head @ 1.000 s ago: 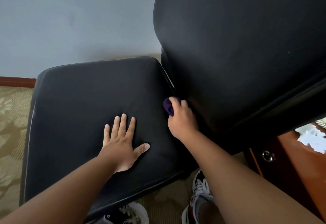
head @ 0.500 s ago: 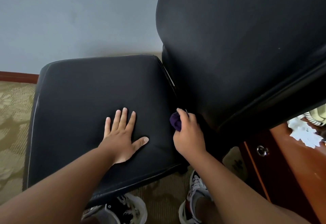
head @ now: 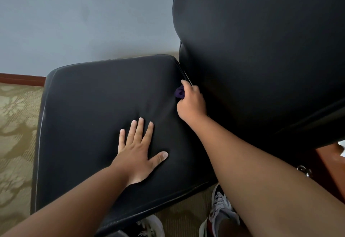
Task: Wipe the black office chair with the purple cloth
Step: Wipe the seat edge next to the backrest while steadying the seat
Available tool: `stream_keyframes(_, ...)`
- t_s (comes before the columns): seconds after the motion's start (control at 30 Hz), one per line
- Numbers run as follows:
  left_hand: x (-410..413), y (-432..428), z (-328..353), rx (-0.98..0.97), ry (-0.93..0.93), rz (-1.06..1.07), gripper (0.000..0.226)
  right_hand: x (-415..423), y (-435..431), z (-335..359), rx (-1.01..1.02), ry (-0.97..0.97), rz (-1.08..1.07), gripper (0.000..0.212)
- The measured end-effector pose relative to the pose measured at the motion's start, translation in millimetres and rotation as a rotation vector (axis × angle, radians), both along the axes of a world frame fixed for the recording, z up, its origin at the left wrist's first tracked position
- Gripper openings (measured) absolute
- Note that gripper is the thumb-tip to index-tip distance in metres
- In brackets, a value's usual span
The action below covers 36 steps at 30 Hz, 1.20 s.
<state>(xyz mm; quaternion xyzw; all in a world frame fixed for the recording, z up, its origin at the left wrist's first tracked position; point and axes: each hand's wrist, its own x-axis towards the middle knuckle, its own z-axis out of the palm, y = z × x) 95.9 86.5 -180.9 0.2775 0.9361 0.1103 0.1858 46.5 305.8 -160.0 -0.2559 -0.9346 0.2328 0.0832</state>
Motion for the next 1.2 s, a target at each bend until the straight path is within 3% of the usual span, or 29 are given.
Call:
stream_keyframes(0.2,5.3,10.4,0.7,-0.071,-0.008,0.045,0.100,-10.5,5.6,4.1,0.013,-0.080,0.014,0.075)
stream_keyframes(0.4,11.9,20.2,2.3,-0.070,0.018,0.090,0.100,48.8,0.9,12.4,0.145,-0.162,0.127,0.078)
stream_keyframes(0.53,12.8,19.0,1.6,-0.052,0.028,0.089,0.099,105.0,-3.9,7.3,0.186,-0.145,0.131,0.079)
stream_keyframes(0.63,12.3,14.8,0.9,-0.019,0.032,0.077,0.099,119.4,-7.7,-0.5,0.106,-0.074,0.103,0.081)
stream_keyframes(0.83,10.3,10.6,1.3,-0.005,0.028,0.053,0.098,67.8,-7.4,-4.7,-0.095,0.068,0.039,0.079)
stream_keyframes(1.2,9.8,10.2,-8.0,0.028,0.048,0.051,0.103,-61.9,6.6,3.7,-0.100,0.029,0.045,0.077)
